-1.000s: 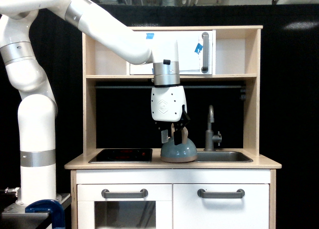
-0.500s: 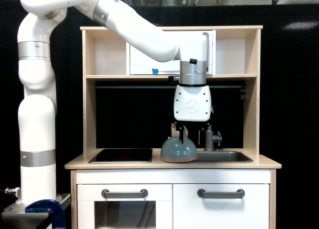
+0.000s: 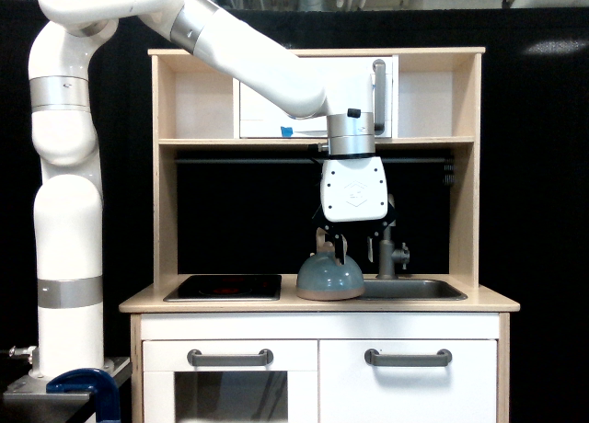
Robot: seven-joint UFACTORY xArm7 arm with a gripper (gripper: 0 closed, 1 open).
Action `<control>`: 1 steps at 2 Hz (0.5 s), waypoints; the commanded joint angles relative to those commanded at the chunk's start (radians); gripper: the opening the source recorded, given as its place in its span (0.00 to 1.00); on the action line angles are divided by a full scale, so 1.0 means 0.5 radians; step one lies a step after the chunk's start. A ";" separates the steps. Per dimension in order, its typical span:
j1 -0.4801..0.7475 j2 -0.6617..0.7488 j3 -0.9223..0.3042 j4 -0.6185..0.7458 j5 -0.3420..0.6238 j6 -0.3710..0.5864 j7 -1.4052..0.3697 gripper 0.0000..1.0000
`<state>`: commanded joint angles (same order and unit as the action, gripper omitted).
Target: Place the teapot on the stove
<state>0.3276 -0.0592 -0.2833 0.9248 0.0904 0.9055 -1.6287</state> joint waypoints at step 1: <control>-0.268 0.490 -0.152 0.571 0.804 0.872 -0.823 1.00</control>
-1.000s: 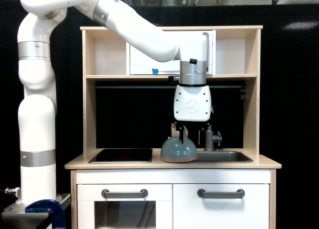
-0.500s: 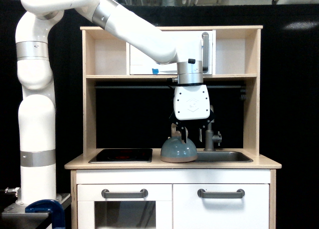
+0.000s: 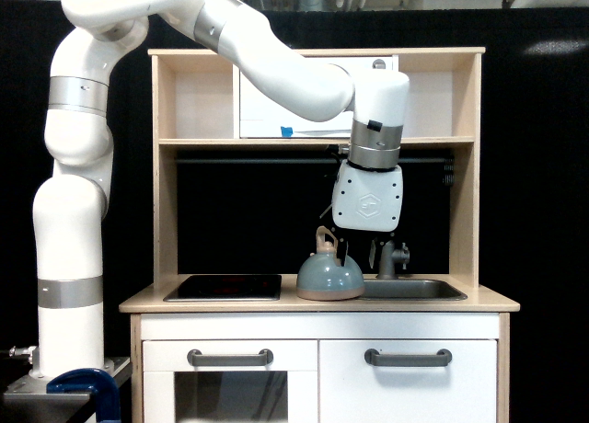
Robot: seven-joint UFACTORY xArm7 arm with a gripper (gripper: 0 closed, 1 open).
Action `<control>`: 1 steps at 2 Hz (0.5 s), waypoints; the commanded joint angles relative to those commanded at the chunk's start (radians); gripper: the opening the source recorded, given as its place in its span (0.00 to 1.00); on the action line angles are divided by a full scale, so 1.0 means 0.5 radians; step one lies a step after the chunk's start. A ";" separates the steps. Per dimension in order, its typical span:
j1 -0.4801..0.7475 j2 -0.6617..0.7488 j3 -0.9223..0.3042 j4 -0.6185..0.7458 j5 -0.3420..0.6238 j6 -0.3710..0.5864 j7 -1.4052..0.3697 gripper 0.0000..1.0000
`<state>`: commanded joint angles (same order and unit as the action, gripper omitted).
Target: Place the teapot on the stove
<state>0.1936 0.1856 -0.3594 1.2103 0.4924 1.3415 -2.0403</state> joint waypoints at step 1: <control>-0.205 0.190 0.072 0.222 0.239 0.407 -0.235 1.00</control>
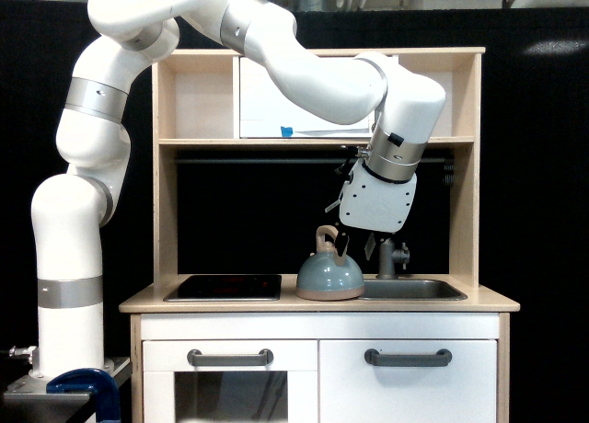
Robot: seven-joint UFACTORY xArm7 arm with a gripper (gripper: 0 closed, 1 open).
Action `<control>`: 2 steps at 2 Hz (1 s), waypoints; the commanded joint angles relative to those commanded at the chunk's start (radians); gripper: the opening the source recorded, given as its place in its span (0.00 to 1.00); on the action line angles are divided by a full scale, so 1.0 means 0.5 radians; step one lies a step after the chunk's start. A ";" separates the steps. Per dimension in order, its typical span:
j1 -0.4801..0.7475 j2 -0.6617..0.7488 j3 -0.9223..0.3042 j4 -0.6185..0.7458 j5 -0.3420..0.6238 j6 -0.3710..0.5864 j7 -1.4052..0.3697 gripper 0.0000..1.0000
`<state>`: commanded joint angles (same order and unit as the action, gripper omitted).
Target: Place the teapot on the stove
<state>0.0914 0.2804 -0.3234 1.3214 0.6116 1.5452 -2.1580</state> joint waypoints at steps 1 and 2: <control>-0.006 -0.084 0.018 -0.090 0.019 -0.072 0.047 1.00; -0.007 -0.104 0.046 -0.104 -0.001 -0.117 0.081 1.00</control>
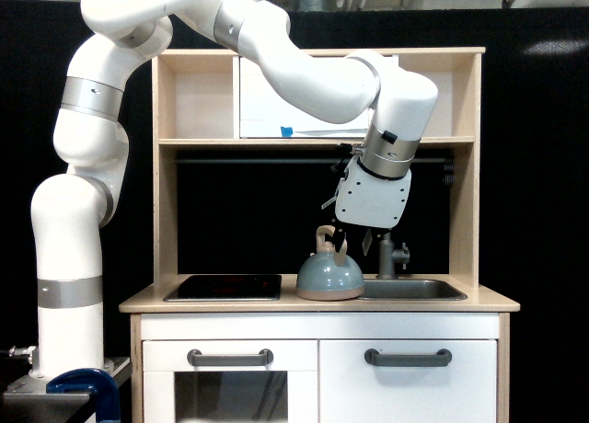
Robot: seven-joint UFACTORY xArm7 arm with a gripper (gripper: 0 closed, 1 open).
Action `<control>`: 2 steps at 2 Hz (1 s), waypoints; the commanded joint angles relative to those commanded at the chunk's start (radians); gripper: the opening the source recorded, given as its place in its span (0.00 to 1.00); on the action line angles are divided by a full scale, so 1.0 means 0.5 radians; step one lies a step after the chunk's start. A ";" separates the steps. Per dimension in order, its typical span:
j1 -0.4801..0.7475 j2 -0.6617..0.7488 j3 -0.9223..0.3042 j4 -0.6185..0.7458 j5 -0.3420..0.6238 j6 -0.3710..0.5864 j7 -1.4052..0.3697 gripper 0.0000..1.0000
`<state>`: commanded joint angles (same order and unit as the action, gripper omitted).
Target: Place the teapot on the stove
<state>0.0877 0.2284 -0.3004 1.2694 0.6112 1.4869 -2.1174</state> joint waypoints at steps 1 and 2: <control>0.036 -0.066 0.132 -0.089 0.030 -0.113 0.119 1.00; 0.089 -0.148 0.274 -0.197 0.072 -0.243 0.254 1.00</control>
<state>0.1324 0.1545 -0.1632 1.1709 0.6470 1.3654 -1.9906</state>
